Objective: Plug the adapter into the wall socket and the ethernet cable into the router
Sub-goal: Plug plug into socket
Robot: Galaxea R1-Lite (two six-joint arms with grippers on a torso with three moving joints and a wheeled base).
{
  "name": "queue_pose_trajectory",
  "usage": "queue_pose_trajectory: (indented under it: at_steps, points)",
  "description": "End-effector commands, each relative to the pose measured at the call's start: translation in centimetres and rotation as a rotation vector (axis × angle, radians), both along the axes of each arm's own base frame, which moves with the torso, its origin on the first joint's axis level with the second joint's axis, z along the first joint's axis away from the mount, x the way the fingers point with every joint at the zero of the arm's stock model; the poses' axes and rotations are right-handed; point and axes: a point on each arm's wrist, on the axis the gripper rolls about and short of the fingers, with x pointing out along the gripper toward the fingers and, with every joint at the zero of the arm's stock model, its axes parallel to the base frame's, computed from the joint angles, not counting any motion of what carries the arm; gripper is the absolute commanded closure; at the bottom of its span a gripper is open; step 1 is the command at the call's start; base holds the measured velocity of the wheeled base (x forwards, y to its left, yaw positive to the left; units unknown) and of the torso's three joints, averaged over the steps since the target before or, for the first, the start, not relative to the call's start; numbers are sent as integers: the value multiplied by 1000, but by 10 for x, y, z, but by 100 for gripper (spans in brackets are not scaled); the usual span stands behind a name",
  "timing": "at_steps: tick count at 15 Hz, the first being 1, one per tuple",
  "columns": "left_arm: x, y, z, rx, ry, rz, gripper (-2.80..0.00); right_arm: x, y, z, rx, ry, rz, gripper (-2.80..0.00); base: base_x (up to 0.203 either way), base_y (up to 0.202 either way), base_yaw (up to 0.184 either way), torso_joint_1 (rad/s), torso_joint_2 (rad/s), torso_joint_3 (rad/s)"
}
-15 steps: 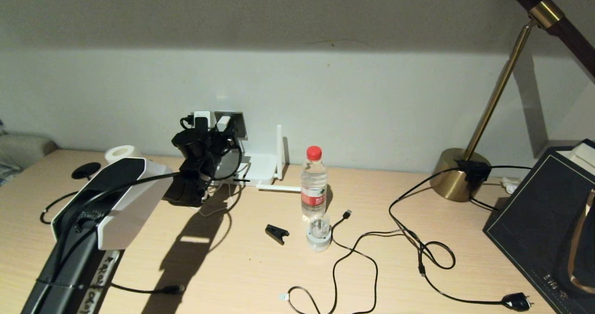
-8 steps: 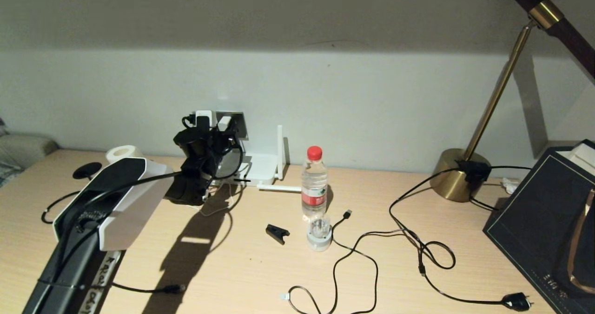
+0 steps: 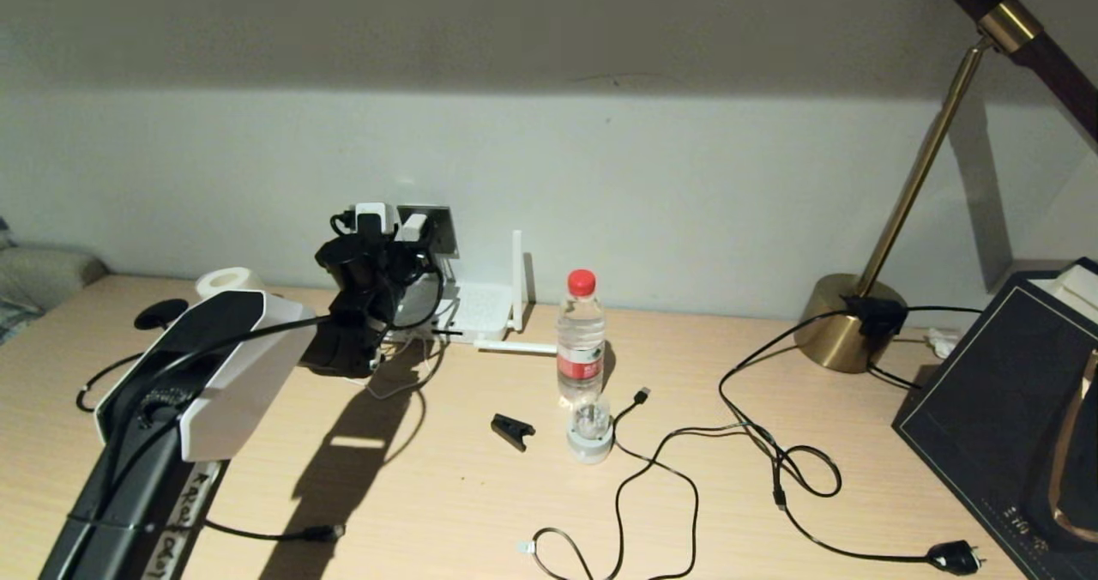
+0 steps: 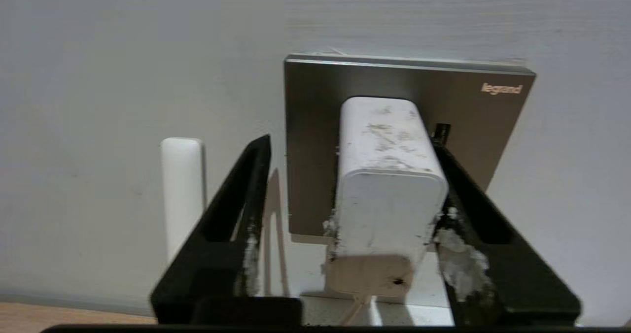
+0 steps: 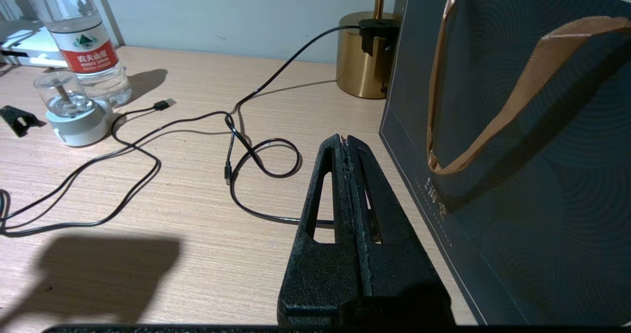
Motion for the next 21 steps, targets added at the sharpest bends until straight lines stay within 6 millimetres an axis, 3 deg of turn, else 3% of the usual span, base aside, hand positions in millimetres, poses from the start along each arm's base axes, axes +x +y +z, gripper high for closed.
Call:
queue_pose_trajectory:
  at_steps: [1, 11, 21]
  points:
    - [-1, -2, 4, -1, -16, -4, -280, 3, 0, -10, 0, 36, 0, 0, 0, 0, 0, 0, 0, 0]
    - [-4, -7, 6, -3, -31, -13, -280, 3, 0, -10, 0, 36, 0, 0, 0, 0, 0, 0, 0, 0]
    - [-23, -12, 5, 2, -14, -27, -280, 3, 0, -10, 0, 35, 0, 0, 0, 0, 0, 0, 0, 0]
